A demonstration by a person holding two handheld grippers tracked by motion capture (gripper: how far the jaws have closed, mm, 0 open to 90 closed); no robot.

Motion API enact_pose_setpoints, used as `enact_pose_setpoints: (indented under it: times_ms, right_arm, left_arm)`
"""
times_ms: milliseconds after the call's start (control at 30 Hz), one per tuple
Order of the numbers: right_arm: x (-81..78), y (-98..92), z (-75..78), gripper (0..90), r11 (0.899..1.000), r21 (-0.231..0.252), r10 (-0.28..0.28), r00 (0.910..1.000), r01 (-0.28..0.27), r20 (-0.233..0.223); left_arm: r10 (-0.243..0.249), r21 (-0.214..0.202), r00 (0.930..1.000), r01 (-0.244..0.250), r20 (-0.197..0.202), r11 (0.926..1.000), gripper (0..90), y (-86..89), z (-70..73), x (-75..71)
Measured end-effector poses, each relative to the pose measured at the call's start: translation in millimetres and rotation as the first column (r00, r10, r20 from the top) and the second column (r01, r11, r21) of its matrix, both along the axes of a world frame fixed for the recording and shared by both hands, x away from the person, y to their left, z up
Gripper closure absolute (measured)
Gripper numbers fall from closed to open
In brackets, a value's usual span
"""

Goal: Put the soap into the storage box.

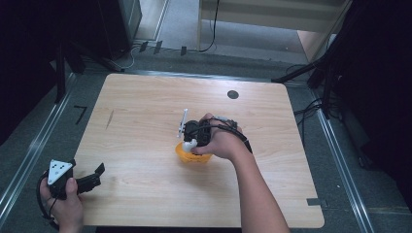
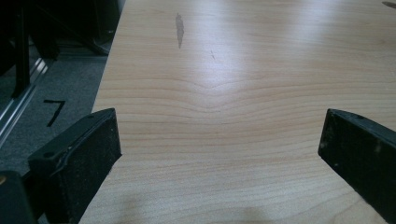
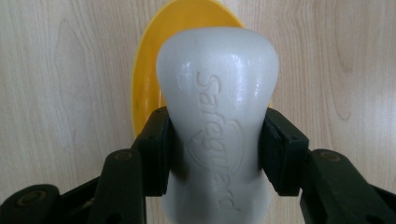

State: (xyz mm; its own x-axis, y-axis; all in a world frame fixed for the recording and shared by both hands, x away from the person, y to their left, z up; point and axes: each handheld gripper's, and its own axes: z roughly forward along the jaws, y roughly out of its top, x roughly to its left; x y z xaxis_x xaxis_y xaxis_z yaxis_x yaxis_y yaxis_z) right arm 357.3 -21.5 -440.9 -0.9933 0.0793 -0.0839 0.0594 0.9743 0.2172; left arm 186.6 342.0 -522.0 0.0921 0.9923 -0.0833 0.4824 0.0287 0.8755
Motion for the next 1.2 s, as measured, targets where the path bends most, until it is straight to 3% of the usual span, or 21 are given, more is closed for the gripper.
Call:
enact_pose_setpoints:
  times_ms: [700, 933, 1067, 1200]
  right_arm:
    - [3.0, 4.5, -21.4, 50.8, 0.998, -0.065, 0.016, 0.9994, -0.018, -0.032]
    - [2.0, 1.9, -21.1, 48.8, 0.999, -0.047, 0.009, 0.9995, -0.01, -0.031]
    - [3.8, -3.1, -6.5, 47.6, 1.0, 0.019, -0.008, 0.9993, 0.009, -0.038]
    - [2.8, -7.7, -0.7, 47.5, 0.999, 0.028, -0.033, 0.9987, 0.034, -0.038]
  left_arm:
    - [0.0, -0.003, 1.0, 0.0, 0.001, 1.0, 0.0, 0.4, 0.0, -0.1]
    - [0.0, -0.002, 1.0, 0.0, 0.001, 1.0, 0.0, 0.4, 0.1, -0.1]
    - [0.001, -0.003, 1.0, -0.001, 0.0, 1.0, 0.0, 0.4, 0.0, 0.1]
    - [0.002, -0.005, 1.0, -0.002, 0.003, 1.0, 0.0, 0.7, -0.1, 0.2]
